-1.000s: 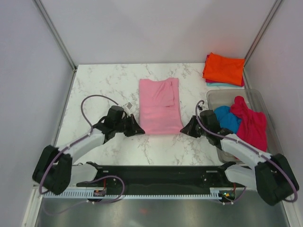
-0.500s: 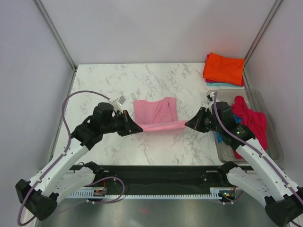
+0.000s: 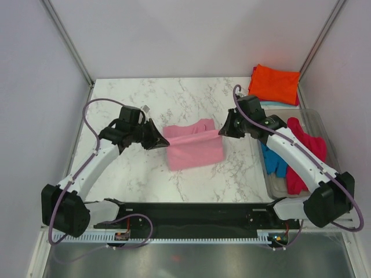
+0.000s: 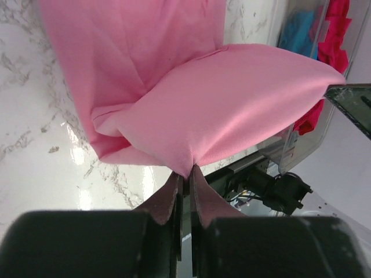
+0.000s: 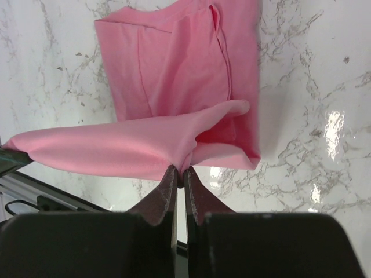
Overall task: Fold and stack the t-shirts
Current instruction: Fold the tshirt
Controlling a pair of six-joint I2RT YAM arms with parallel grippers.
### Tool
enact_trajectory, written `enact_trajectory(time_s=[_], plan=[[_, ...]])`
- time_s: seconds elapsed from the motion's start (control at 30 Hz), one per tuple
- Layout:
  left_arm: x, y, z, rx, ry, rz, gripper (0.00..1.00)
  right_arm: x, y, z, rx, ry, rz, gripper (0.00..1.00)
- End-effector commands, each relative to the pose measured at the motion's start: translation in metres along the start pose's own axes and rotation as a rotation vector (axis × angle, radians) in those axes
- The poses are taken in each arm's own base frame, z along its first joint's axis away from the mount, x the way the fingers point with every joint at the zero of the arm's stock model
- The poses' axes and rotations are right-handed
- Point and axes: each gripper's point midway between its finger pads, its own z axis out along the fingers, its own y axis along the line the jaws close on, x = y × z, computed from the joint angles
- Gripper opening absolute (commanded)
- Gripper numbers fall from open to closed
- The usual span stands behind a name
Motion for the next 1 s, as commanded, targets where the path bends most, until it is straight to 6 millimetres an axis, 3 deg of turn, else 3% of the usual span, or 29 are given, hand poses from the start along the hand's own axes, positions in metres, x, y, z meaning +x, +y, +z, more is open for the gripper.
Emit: enact_trajectory(time_s=[0.0, 0.13, 0.17, 0.23, 0.27, 0.33, 0.37, 0.4, 0.43, 0.47, 0.5, 0.53, 0.57, 0.6, 0.63, 0.67, 0.77, 0.83, 0.87, 0.9, 0.97], plan=[[-0.030, -0.009, -0.003, 0.025, -0.028, 0.083, 0.07, -0.037, -0.004, 0.009, 0.036, -0.079, -0.041, 0.00], [-0.051, -0.003, 0.012, -0.001, -0.014, 0.085, 0.07, -0.054, -0.006, 0.030, 0.041, -0.075, -0.044, 0.00], [-0.059, -0.005, 0.014, 0.001, -0.024, 0.098, 0.07, -0.054, -0.010, 0.043, 0.050, -0.051, -0.041, 0.00], [-0.069, 0.005, 0.028, -0.024, -0.007, 0.079, 0.07, -0.067, -0.007, 0.051, 0.037, -0.058, -0.035, 0.00], [-0.080, 0.002, 0.031, -0.024, -0.020, 0.093, 0.07, -0.064, -0.012, 0.067, 0.049, -0.031, -0.031, 0.00], [-0.095, 0.019, 0.049, -0.079, -0.015, 0.074, 0.07, -0.080, -0.008, 0.077, 0.029, -0.043, -0.028, 0.00], [-0.108, 0.018, 0.053, -0.084, -0.033, 0.088, 0.07, -0.077, -0.015, 0.095, 0.043, -0.010, -0.022, 0.00], [-0.116, 0.024, 0.057, -0.086, -0.029, 0.073, 0.08, -0.092, -0.011, 0.100, 0.031, -0.030, -0.019, 0.00], [-0.117, 0.040, 0.078, -0.109, 0.019, 0.039, 0.08, -0.095, -0.012, 0.108, 0.031, -0.024, -0.014, 0.00], [-0.130, 0.037, 0.080, -0.095, 0.013, 0.041, 0.10, -0.089, -0.019, 0.130, 0.039, 0.018, -0.006, 0.00], [-0.134, 0.044, 0.089, -0.108, 0.023, 0.030, 0.13, -0.105, -0.013, 0.135, 0.019, -0.007, -0.017, 0.16], [-0.144, 0.052, 0.102, -0.126, 0.027, 0.034, 0.19, -0.110, -0.015, 0.144, 0.026, -0.007, -0.017, 0.30], [-0.147, 0.058, 0.110, -0.140, 0.039, 0.043, 0.42, -0.106, -0.027, 0.166, 0.057, 0.025, -0.008, 0.46], [-0.150, 0.062, 0.116, -0.149, 0.049, 0.052, 0.51, -0.125, -0.022, 0.166, 0.048, -0.002, -0.016, 0.62], [-0.153, 0.066, 0.121, -0.167, 0.055, 0.055, 0.59, -0.129, -0.026, 0.172, 0.056, 0.001, -0.015, 0.66], [-0.159, 0.077, 0.127, -0.212, 0.070, 0.050, 0.83, -0.127, -0.034, 0.182, 0.076, 0.019, -0.011, 0.69], [-0.177, 0.073, 0.123, -0.213, 0.045, 0.093, 0.94, -0.137, -0.035, 0.172, 0.076, -0.009, -0.028, 0.72], [-0.181, 0.071, 0.113, -0.231, 0.018, 0.109, 0.95, -0.114, -0.048, 0.169, 0.090, 0.015, -0.020, 0.72], [-0.185, 0.064, 0.101, -0.235, -0.013, 0.123, 0.95, -0.125, -0.037, 0.152, 0.055, -0.052, -0.026, 0.72], [-0.184, 0.060, 0.096, -0.227, -0.019, 0.125, 0.95, -0.090, -0.055, 0.156, 0.083, 0.004, 0.002, 0.72], [-0.171, 0.056, 0.089, -0.210, -0.004, 0.120, 0.95, -0.083, -0.050, 0.138, 0.054, -0.046, 0.041, 0.72]])
